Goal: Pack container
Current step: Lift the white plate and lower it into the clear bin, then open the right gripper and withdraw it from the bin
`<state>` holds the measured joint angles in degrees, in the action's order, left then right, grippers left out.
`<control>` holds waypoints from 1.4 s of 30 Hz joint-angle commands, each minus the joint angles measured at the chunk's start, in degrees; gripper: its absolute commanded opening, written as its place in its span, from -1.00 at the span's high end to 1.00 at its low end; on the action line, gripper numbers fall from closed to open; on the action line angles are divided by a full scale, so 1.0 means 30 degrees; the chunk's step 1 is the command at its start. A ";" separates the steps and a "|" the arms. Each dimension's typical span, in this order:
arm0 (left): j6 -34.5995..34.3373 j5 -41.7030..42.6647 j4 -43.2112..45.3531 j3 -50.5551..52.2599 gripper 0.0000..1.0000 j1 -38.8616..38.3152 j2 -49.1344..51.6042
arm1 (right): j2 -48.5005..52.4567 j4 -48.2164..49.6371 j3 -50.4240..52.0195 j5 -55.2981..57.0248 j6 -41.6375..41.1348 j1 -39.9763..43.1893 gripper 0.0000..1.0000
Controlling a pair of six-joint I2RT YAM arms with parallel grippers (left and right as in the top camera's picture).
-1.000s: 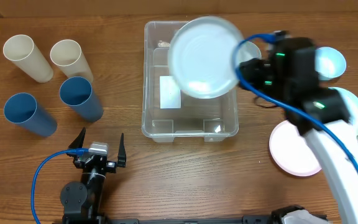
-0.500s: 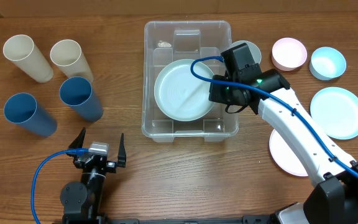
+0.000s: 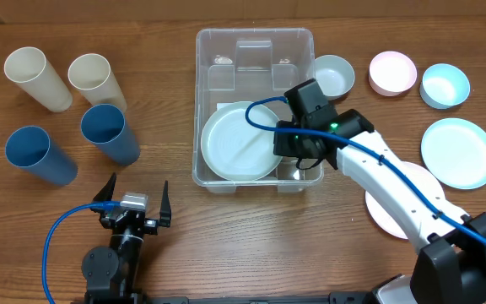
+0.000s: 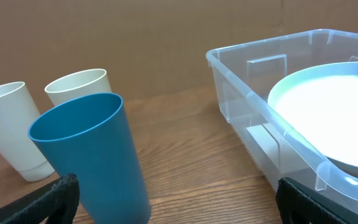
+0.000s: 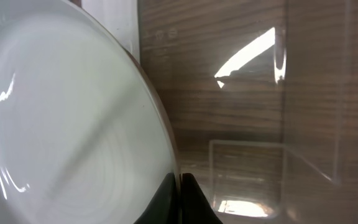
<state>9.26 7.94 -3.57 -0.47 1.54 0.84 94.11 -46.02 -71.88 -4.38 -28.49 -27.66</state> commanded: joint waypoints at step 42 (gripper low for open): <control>0.0350 0.0160 -0.0015 0.0066 -1.00 0.0087 -0.0189 | 0.0976 -0.4269 -0.7949 0.1953 0.1727 0.0291 -0.47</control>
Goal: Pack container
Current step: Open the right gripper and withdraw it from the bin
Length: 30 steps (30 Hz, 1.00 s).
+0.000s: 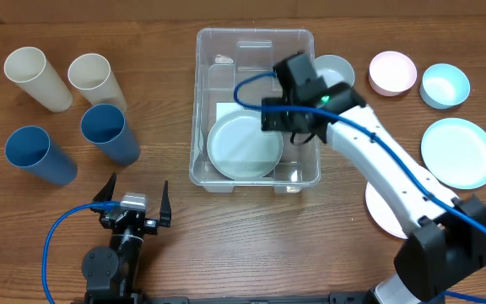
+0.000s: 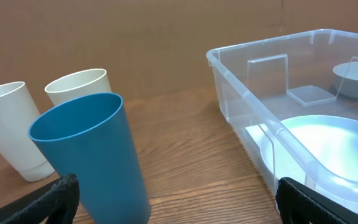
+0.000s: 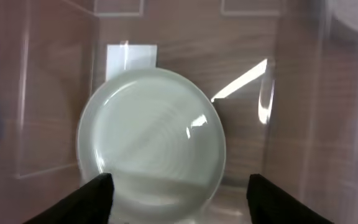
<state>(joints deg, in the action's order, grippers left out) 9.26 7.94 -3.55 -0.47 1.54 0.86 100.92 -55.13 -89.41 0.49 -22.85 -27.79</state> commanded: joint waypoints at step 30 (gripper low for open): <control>0.0350 0.0160 -0.0022 0.0066 -1.00 0.0087 -0.0197 | -0.8859 -0.8743 0.4656 0.0801 -0.3126 1.5081 -0.61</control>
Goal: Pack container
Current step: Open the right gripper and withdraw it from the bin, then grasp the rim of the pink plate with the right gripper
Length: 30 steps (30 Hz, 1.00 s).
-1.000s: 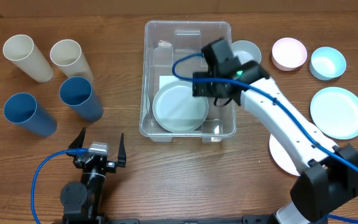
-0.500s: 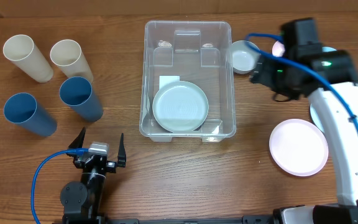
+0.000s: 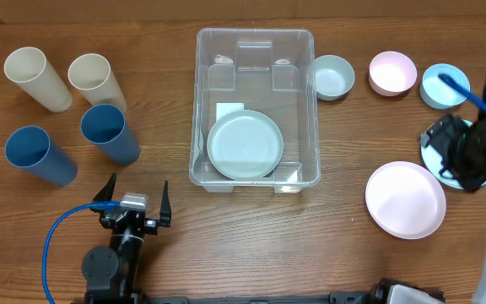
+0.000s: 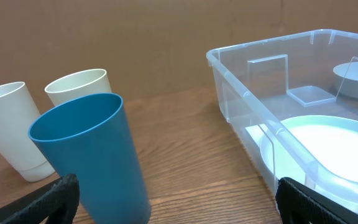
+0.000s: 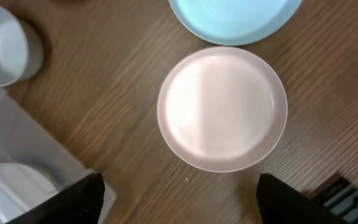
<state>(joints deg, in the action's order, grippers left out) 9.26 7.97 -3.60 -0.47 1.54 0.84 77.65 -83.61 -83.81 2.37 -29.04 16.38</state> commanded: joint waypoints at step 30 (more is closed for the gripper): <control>0.0350 0.0153 -0.0007 0.0066 -1.00 0.0087 -0.0189 | -0.2594 1.2852 1.7835 -0.2331 -0.9770 0.0670 -0.11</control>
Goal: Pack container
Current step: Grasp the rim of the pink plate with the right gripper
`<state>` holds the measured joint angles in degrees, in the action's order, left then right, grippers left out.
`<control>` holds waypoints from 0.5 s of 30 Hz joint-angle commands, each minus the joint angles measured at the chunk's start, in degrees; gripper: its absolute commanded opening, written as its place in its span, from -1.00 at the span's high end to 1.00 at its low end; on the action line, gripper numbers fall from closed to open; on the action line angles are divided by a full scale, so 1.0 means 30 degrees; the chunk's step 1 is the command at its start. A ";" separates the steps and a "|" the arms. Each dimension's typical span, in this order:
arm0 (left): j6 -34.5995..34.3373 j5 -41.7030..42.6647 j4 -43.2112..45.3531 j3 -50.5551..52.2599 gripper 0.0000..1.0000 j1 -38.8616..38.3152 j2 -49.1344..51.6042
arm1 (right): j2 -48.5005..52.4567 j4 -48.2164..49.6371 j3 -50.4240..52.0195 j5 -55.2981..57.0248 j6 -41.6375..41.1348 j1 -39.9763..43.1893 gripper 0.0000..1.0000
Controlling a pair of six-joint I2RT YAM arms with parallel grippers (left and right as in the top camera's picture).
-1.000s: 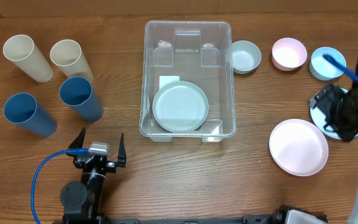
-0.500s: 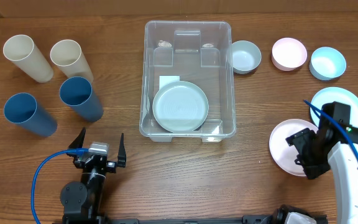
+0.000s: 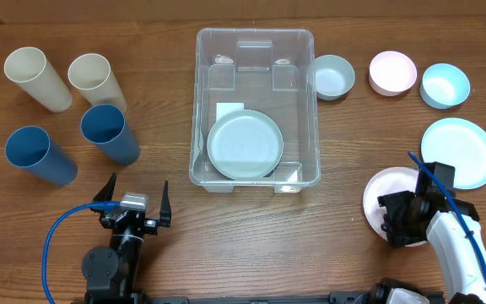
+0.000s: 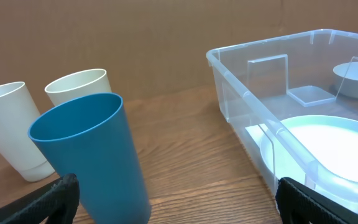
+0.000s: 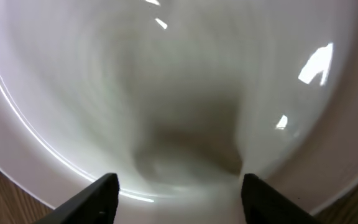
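Note:
The clear plastic container (image 3: 256, 51) stands at the table's middle with a white plate (image 3: 245, 145) lying flat in its near half. A pink plate (image 3: 380, 192) lies at the front right. My right gripper (image 3: 395, 221) hangs open low over it; in the right wrist view the pink plate (image 5: 166, 81) fills the frame between the spread fingers (image 5: 101, 198). The left gripper (image 3: 133, 203) rests open at the front left, holding nothing. Its view shows a blue cup (image 4: 89, 152) and the container (image 4: 253, 106).
Two cream cups (image 3: 36, 78) and two blue cups (image 3: 108, 133) stand at the left. Right of the container are a grey bowl (image 3: 333, 76), a pink bowl (image 3: 392, 73), a light blue bowl (image 3: 445, 85) and a light blue plate (image 3: 458, 152).
My right gripper was high above the pink and light blue plates; now it is low, close over the pink plate, still open. The left arm has not moved.
First my right gripper was shut on the rim of the white plate, tilted in the container. Then the plate lay flat there and the gripper stood open above it. After that it was over the right-hand plates, and now it is down at the pink plate.

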<state>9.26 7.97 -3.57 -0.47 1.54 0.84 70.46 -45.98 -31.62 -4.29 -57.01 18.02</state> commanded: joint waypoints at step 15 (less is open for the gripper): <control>0.0350 0.0153 -0.0015 0.0066 -1.00 0.0087 -0.0189 | -0.0044 0.2412 0.0321 -0.2178 0.6900 0.0124 -0.19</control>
<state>9.26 7.97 -3.57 -0.47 1.54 0.84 70.46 -39.83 -30.24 -8.21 -43.42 18.02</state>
